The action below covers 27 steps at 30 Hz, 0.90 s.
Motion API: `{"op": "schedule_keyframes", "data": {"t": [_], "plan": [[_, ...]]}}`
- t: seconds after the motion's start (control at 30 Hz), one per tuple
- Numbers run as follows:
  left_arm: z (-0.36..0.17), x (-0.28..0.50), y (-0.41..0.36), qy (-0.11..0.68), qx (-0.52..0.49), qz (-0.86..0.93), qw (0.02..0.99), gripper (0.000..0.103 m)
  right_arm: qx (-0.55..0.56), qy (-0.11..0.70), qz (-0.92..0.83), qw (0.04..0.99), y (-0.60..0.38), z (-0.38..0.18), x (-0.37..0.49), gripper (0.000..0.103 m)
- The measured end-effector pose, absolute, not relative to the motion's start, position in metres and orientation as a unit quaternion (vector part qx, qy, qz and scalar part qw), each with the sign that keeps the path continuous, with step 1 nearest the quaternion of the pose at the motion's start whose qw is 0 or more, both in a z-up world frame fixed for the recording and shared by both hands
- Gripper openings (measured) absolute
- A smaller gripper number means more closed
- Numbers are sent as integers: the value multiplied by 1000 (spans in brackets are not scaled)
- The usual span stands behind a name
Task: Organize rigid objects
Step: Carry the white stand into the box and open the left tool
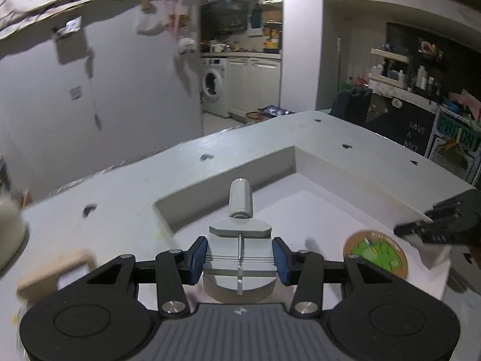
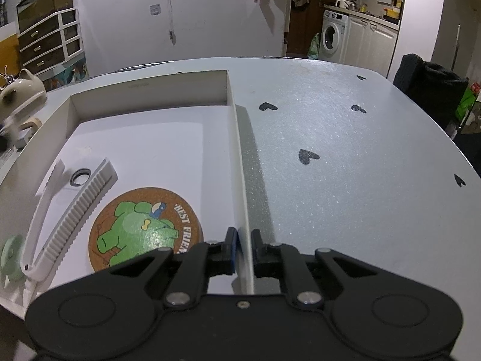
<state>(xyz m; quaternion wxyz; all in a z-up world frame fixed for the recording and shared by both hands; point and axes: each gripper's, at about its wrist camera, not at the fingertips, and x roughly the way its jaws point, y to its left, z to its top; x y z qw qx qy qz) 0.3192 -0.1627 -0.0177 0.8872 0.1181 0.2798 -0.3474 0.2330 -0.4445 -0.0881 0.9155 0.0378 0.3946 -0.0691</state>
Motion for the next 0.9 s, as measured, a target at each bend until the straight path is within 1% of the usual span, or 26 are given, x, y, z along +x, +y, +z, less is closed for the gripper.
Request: {"op": "schedule_keyframes", "data": {"t": [0.07,0.2,0.3,0.5,0.67,0.7,0.77,0.8,0.83,0.9], "plan": [[-19,332,-176,271,124,-360,884,47,35,392,-67,917,-445,-89,232,10],[-29,357,-200,273,167,-386,865,47,44,390,-57,918,-449,-90,231,8],[-43,384,-212,309,191,-400,841,47,52,389,-51,918,-452,-91,230,8],[-69,417,-219,349,259,-413,800,47,53,389,-47,919,-453,-91,230,8],[-72,426,-222,337,284,-404,802,50,58,386,-43,920,-454,-92,229,8],[-71,427,-223,336,291,-397,803,52,58,386,-42,920,-454,-92,229,8],[-71,428,-225,331,307,-380,808,60,58,385,-42,920,-454,-92,229,8],[-71,427,-225,328,314,-368,811,68,58,385,-42,920,-454,-92,229,8],[-71,427,-224,324,323,-359,814,73,58,384,-41,920,-454,-92,229,8],[-71,425,-223,317,335,-351,815,73,57,384,-41,921,-454,-92,229,8]]}}
